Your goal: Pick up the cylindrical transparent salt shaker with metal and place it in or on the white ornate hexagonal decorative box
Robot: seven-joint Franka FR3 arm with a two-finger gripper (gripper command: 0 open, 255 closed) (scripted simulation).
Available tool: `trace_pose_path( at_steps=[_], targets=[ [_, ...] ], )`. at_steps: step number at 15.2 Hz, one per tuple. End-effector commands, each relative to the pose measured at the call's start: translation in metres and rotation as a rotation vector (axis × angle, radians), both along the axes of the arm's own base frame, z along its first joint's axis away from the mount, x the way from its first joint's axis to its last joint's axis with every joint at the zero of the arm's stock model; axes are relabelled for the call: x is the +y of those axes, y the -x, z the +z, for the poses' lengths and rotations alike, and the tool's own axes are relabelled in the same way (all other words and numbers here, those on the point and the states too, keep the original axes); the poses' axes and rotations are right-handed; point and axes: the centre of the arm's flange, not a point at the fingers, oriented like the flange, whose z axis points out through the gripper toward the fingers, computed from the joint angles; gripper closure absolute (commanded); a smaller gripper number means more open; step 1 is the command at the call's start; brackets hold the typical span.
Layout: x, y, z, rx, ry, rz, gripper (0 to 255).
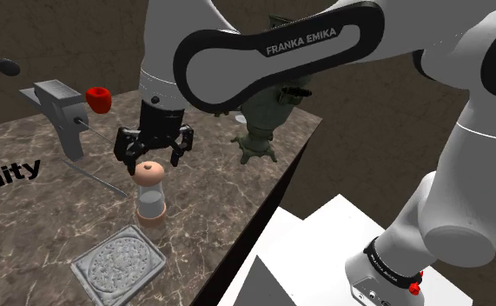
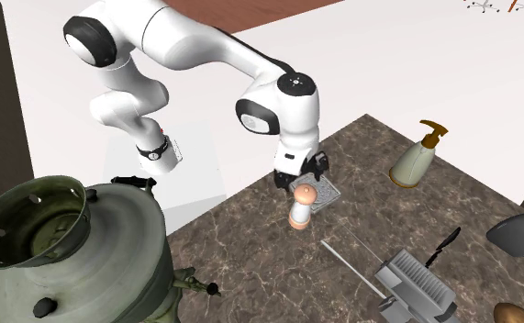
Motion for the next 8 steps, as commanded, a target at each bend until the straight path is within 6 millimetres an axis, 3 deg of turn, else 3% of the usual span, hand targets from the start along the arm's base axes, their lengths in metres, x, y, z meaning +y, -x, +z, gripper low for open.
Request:
trace_pose_path(
  at_steps=[1, 4, 8],
  targets=[
    [0.003, -0.001, -0.011, 0.0, 0.0, 0.0, 0],
    [0.006, -0.001, -0.029, 0.0, 0.0, 0.0, 0],
    [0.006, -0.001, -0.029, 0.0, 0.0, 0.0, 0]
  ],
)
